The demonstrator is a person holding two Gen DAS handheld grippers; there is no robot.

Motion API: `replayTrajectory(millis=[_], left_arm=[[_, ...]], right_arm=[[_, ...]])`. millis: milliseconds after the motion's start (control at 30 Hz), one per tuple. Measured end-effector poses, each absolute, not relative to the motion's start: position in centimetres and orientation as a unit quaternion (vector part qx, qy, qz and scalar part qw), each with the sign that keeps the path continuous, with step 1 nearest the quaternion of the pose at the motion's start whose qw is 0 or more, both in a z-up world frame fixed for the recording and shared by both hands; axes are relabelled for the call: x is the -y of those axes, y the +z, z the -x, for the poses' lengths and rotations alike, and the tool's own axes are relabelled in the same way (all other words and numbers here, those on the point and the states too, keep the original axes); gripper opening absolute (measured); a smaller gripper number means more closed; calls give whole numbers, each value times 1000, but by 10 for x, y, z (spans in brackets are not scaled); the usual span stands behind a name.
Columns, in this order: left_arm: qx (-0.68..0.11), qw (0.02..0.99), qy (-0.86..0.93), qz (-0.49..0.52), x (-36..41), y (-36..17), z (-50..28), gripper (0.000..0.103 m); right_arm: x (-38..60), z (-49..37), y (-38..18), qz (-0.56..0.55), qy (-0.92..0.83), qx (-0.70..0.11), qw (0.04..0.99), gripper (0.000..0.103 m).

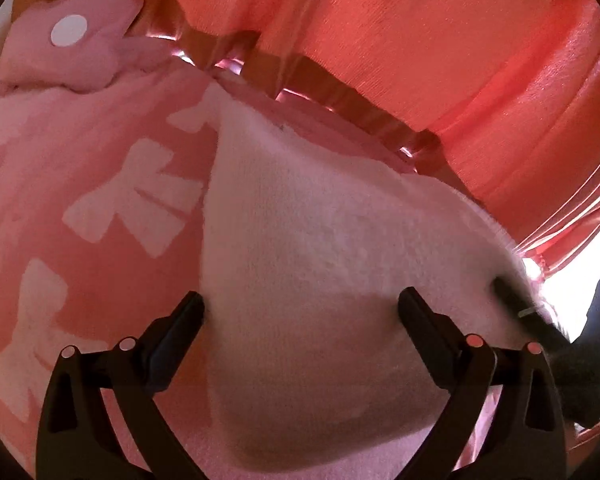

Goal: Fold small clothes

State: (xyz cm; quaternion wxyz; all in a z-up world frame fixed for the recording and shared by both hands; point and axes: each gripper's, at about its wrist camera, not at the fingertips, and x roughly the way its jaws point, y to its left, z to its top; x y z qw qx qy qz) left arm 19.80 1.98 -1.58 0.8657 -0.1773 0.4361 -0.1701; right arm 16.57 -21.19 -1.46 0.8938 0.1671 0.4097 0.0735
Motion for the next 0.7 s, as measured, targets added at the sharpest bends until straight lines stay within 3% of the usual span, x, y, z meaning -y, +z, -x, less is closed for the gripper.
replayTrajectory(millis=[33, 133, 200, 233, 267, 400, 433, 467, 500, 533, 600, 700], left_arm=[[-445, 862, -164, 176, -19, -22, -200, 95], [-467, 849, -158, 189, -20, -37, -207, 96], [-466, 848, -157, 199, -22, -37, -208, 97], [-463, 848, -159, 204, -24, -37, -209, 97], [-463, 847, -160, 206, -24, -38, -209, 98], [-480, 825, -177, 241, -25, -50, -215, 98], [-477, 823, -180, 251, -27, -51, -217, 98], [-475, 823, -185, 252, -26, -51, -218, 92], [-472, 822, -196, 251, -24, -49, -219, 77], [-468, 823, -204, 249, -21, -46, -220, 74], [-444, 839, -207, 234, -18, -32, -217, 53], [-381, 870, -234, 209, -13, 4, -208, 47]], right_arm=[[215, -173, -39, -174, 66, -455, 871, 24], [220, -172, -37, -191, 56, -439, 876, 37], [223, -170, -26, -186, 25, -410, 893, 68], [224, -171, -26, -185, 14, -405, 895, 74], [224, -175, -31, -183, 6, -411, 893, 79], [235, -190, -70, -261, 39, -466, 844, 83], [239, -192, -73, -284, 46, -465, 837, 83], [239, -195, -71, -286, 61, -465, 835, 70], [237, -198, -65, -296, 93, -460, 832, 45], [236, -196, -59, -290, 87, -453, 839, 42], [227, -189, -37, -251, 86, -427, 865, 30], [219, -168, 19, -243, 105, -340, 903, 27]])
